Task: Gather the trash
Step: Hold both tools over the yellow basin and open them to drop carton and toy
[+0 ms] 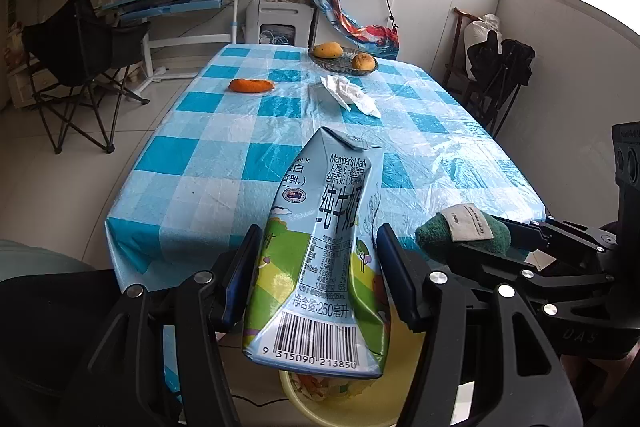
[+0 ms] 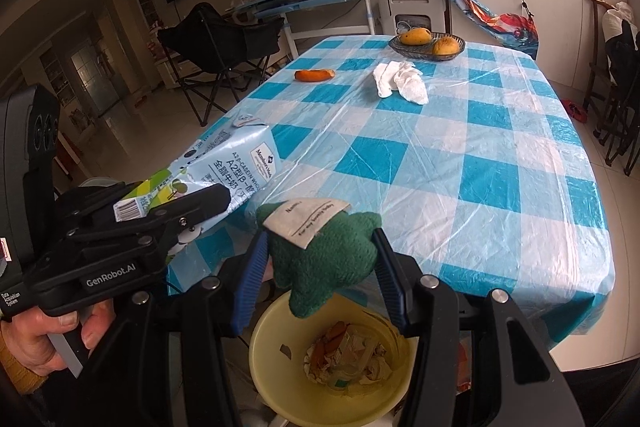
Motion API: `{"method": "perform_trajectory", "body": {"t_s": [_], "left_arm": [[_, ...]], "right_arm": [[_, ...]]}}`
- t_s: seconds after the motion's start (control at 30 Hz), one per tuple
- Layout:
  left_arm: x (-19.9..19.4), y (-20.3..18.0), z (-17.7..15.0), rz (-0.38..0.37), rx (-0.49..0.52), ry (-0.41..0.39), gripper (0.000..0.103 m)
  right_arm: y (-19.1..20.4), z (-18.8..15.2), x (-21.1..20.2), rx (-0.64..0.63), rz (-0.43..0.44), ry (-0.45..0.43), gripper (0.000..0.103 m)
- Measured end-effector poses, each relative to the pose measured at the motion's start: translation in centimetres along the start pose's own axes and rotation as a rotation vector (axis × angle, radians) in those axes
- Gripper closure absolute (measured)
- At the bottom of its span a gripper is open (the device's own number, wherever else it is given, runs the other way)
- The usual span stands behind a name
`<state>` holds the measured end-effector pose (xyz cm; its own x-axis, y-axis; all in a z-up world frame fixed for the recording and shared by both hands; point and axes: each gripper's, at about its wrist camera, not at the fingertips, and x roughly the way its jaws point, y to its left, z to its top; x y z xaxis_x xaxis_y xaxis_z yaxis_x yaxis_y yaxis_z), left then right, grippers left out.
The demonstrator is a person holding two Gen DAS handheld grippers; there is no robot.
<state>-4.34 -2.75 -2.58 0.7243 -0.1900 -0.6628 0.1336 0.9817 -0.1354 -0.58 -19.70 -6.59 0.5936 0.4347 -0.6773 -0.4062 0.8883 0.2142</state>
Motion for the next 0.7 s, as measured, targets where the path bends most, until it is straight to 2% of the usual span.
{"method": "perform_trajectory", "body": {"t_s": [0.2,0.53,0.7], "left_arm": [[-0.2,-0.2,-0.6,-0.004,0.009,0.022,0.047],[0.3,-0.8,-1.9,-0.016,0.033,0.101,0.047],[0.7,-1.0,-2.5,-0.02,0.046,0.141,0.047]], "right_arm": [[0.4,-0.3,-0.1,-0.008,-0.005,0.023,0.051],[-0.1,-1.4,1.1,0.009,-0.038,0.123,0.049],[-0.5,-1.7,1.3,0.028,-0.054,0.142,0.04]]}}
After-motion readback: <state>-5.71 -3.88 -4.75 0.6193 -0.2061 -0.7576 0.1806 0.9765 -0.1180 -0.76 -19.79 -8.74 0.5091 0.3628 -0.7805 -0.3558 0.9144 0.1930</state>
